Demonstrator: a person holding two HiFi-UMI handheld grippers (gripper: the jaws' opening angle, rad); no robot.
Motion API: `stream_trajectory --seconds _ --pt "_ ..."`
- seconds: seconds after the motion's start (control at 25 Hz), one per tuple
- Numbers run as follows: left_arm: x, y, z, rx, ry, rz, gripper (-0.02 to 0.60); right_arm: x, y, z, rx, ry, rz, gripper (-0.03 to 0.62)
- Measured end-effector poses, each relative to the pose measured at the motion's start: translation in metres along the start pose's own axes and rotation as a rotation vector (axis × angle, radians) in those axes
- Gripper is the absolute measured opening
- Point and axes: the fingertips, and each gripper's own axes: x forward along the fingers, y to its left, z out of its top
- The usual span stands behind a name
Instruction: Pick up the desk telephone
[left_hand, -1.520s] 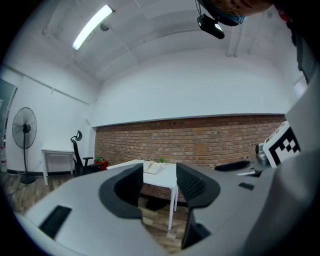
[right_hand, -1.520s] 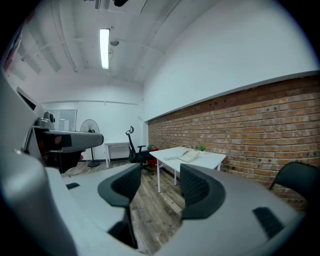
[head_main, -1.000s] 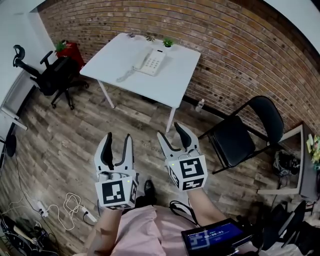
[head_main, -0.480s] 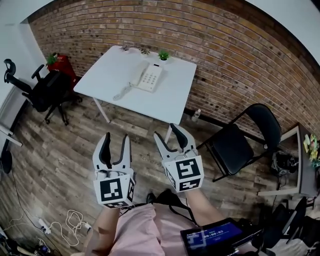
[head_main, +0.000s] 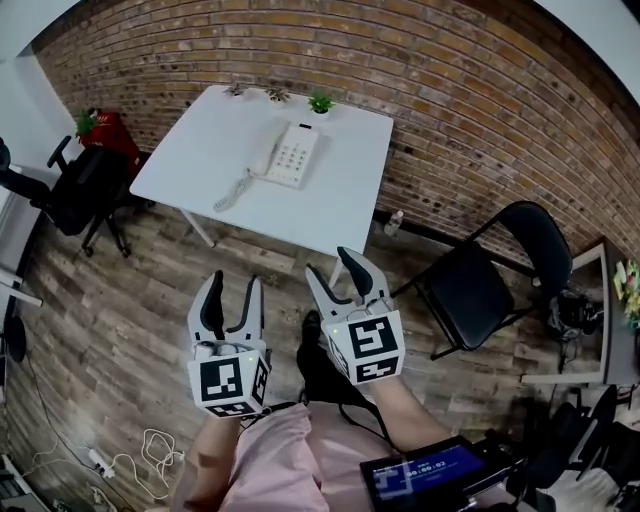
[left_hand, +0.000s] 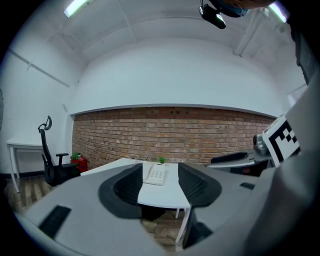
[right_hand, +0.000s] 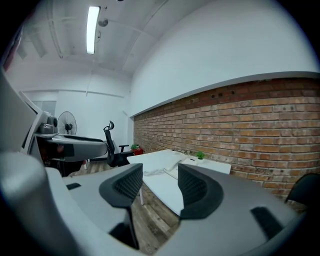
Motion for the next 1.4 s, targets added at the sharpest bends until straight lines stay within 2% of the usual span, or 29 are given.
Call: stream_trajectory --seconds 0.36,0.72,0.88,1.24,1.4 --pt "0.105 0.010 -0.022 0.032 0.092 -0.034 0.238 0.088 -0.058 -0.010 0.046 0.044 -0.009 0.227" --pt "0.219 0.031 -0.039 0.039 0.195 -0.100 0.264 0.187 -0.109 -0.026 0.117 0.122 -0.015 0.227" --pt "0.262 0.036 -0.028 0.043 0.183 -0.123 0.270 0.218 -0.133 -0.013 0.110 0.112 -0.025 0.227" --pt "0.328 0.038 0.039 0.065 0.097 -0.203 0.291 0.259 -0.175 0.056 0.082 0.020 -0.070 0.229" --pt "0.356 0.048 0.051 0.075 0.083 -0.237 0.293 0.276 -0.189 0.068 0.085 0.005 -0.105 0.230"
